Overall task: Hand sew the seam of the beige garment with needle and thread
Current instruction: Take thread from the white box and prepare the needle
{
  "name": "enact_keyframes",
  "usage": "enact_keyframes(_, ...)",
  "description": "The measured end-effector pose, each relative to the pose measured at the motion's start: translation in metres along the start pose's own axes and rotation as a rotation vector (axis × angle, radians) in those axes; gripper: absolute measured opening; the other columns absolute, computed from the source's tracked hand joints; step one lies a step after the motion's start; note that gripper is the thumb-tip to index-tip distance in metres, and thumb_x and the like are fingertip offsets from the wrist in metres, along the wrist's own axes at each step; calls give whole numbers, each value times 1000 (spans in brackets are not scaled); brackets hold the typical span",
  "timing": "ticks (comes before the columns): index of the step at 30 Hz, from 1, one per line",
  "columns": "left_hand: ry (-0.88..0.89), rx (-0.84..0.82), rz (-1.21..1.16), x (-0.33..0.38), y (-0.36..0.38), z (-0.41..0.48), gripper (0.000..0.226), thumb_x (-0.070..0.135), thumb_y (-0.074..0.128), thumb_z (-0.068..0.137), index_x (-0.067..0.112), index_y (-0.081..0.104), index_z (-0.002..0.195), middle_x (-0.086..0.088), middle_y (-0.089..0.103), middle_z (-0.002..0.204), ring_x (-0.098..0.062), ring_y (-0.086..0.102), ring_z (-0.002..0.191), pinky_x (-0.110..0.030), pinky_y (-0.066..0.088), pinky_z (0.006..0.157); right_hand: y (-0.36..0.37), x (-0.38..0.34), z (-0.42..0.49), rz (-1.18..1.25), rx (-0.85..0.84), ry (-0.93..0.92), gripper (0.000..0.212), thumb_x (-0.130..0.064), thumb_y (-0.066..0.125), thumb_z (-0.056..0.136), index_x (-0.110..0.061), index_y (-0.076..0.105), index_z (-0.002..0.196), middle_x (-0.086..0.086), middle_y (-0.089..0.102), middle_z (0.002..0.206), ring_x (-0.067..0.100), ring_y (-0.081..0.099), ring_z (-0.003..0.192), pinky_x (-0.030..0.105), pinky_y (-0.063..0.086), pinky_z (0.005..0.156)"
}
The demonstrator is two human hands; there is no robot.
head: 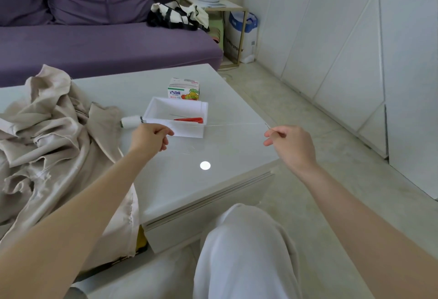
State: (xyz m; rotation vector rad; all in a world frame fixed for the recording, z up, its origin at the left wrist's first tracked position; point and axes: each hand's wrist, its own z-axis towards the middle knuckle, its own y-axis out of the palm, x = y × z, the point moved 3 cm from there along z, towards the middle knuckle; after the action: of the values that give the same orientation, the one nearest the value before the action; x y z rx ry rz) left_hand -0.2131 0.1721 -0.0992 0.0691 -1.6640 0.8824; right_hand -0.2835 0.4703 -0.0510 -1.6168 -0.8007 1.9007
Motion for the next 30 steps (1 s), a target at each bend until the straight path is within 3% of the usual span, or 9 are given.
enact_keyframes(6,-59,47,18,-13,-4,2,23,5,47,94,3,68,85,-5,56,62,-10,52,44,-7,39,42,1,12,-2,-24,-7,31,24,-15,48,89,-25,70,84,-12,71,75,2,55,66,26,38,60)
enact_keyframes(12,-117,113,38,-23,-14,7,23,10,49,94,6,70,87,-4,59,64,-9,55,44,-24,47,63,-6,22,-5,-14,8,73,25,-16,48,89,-24,71,84,-13,70,73,7,58,76,27,40,63)
enact_keyframes(14,-101,68,119,-19,-13,4,22,9,49,94,6,69,89,-8,61,72,-17,57,55,-26,44,65,-6,23,-6,-10,6,71,25,-16,48,89,-25,70,83,-13,70,73,8,57,73,27,39,63)
enact_keyframes(16,-30,23,334,-9,-7,-2,18,9,51,91,9,65,102,-17,59,101,-30,54,84,-31,42,72,-5,22,-7,-14,2,57,25,-16,48,89,-26,70,83,-14,69,72,6,57,69,27,38,61)
enact_keyframes(18,104,47,590,7,2,-11,38,10,57,84,10,52,122,-19,46,123,-35,45,110,-38,36,92,-2,18,-8,-25,-4,32,24,-16,48,89,-25,70,84,-14,69,72,2,56,66,26,38,59)
enact_keyframes(21,441,116,632,48,23,-32,43,10,57,83,12,49,126,-12,46,127,-32,40,116,-37,26,95,0,12,-10,-24,-5,-8,24,-15,49,89,-24,71,85,-12,71,75,2,56,67,25,37,57)
enact_keyframes(24,632,-77,391,84,57,-49,40,14,54,93,15,50,133,-7,52,133,-27,40,126,-34,26,101,0,6,-12,-30,-9,-60,23,-15,50,90,-23,71,86,-12,71,76,1,55,61,22,37,56)
enact_keyframes(27,629,-313,265,104,92,-59,42,21,51,97,16,46,138,-4,55,134,-20,39,129,-32,27,107,-3,-1,-17,-48,-22,-149,22,-15,51,92,-22,72,87,-11,71,75,-2,54,57,14,33,51)
enact_keyframes(30,523,-443,112,111,107,-64,24,19,49,98,18,63,117,3,69,99,-15,55,103,-22,38,87,-5,-7,-19,-41,-32,-199,23,-13,50,92,-19,72,89,-9,72,77,4,57,63,16,35,52)
